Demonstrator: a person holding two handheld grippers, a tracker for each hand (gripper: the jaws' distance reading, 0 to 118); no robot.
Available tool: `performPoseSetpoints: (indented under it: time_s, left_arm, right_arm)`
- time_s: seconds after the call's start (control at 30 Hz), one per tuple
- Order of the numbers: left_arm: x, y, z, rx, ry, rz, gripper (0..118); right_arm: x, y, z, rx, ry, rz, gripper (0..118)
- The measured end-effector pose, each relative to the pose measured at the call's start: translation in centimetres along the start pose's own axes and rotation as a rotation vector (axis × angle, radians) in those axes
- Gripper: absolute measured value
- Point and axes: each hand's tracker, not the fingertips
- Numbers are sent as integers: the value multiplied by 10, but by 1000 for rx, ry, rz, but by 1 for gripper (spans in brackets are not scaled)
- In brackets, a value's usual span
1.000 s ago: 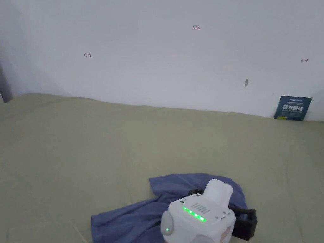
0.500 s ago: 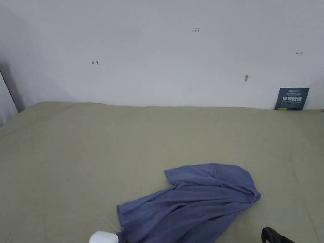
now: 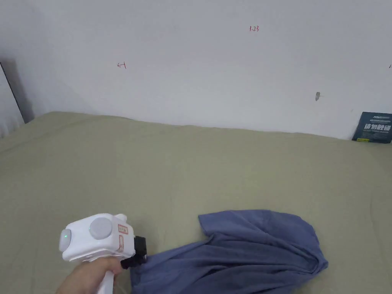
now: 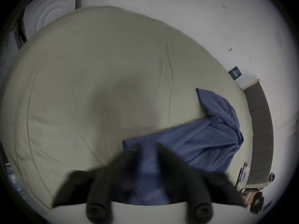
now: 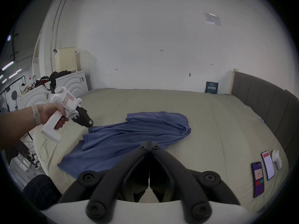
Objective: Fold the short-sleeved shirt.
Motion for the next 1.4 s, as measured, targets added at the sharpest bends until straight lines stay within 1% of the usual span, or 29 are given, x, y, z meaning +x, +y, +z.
performPoseSetpoints:
  time_s: [0.03, 0.07, 0.13, 0.2, 0.27, 0.33, 0.37, 0.4, 0.43, 0.5, 0.57, 0.6, 0.63, 0.67, 0.7, 0.73, 0.77, 0.8, 0.83, 0.93, 1.0, 1.07, 1.13, 1.17, 1.27, 1.33, 1.4]
  left_arm:
    - [3, 3, -8, -15, 30, -3, 104]
    - [5, 2, -13, -11, 42, -11, 116]
    - [10, 0, -20, 13, 79, -27, 117]
    - [12, -5, -29, -5, 141, -11, 117]
    - [13, -9, -41, -14, 141, 2, 117]
    - [18, -20, -51, -58, 194, 20, 117]
    - [24, -26, -52, -45, 228, -3, 117]
    - [33, -28, -49, -9, 296, -91, 117]
    - [42, -33, -46, -6, 333, -129, 116]
    - [49, -42, -43, 10, 331, -132, 111]
    - [54, -40, -40, 11, 333, -142, 98]
    - [57, -39, -36, 11, 319, -188, 88]
    - [58, -38, -31, 20, 308, -202, 71]
    - [56, -38, -26, 31, 288, -194, 49]
    - [54, -35, -21, 47, 267, -186, 21]
    - [52, -35, -20, 67, 211, -144, 13]
    - [50, -37, -19, 65, 189, -129, 12]
    - [48, -41, -17, 47, 177, -164, 12]
    - [45, -43, -17, 55, 162, -166, 12]
    - [29, -50, 2, 131, 71, -106, 12]
    - [29, -56, 10, 152, 34, -114, 12]
    - [24, -60, 17, 168, 11, -114, 12]
    - [24, -62, 17, 176, -13, -112, 12]
    - [22, -63, 18, 178, -11, -113, 12]
    - [24, -63, 19, 198, -38, -124, 12]
    - [23, -63, 19, 205, -49, -129, 12]
    - [21, -63, 20, 220, -72, -121, 12]
  right_arm:
    - [3, 0, -3, -4, 7, -12, 1]
    - [4, -1, -5, -3, 8, -15, 1]
    - [7, -2, -9, -2, 10, -18, 1]
    - [9, -3, -11, -4, 14, -22, 1]
    - [10, -4, -11, -6, 19, -24, 1]
    - [10, -4, -10, -2, 16, -24, 1]
    - [11, -4, -9, -1, 14, -27, 1]
    - [12, -3, -9, 0, 13, -33, 1]
    - [14, -3, -8, -1, 12, -42, 1]
    - [16, -4, -9, -4, 11, -52, 1]
    - [16, -3, -9, -7, 1, -46, 1]
    - [17, -3, -9, -6, 2, -46, 1]
    - [17, -1, -7, -2, 5, -50, 1]
    - [17, 0, -6, 3, 6, -52, 1]
    - [17, 1, -6, 6, 4, -50, 1]
    - [16, 2, -6, 7, 5, -47, 1]
    - [17, 4, -6, 8, 6, -44, 1]
    - [17, 5, -6, 10, 8, -40, 1]
    - [18, 8, -7, 12, 12, -34, 1]
    - [26, 23, -17, 11, 34, -3, 1]
    - [35, 42, -40, -53, 98, 24, 1]
    - [40, 65, -71, -57, 105, 60, 1]
    - [42, 93, -116, -91, 115, 146, 1]
    - [43, 106, -141, -130, 141, 182, 1]
    - [46, 135, -228, -275, 228, 195, 1]
    - [44, 149, -284, -368, 220, 248, 2]
    - [41, 160, -336, -494, 258, 233, 3]
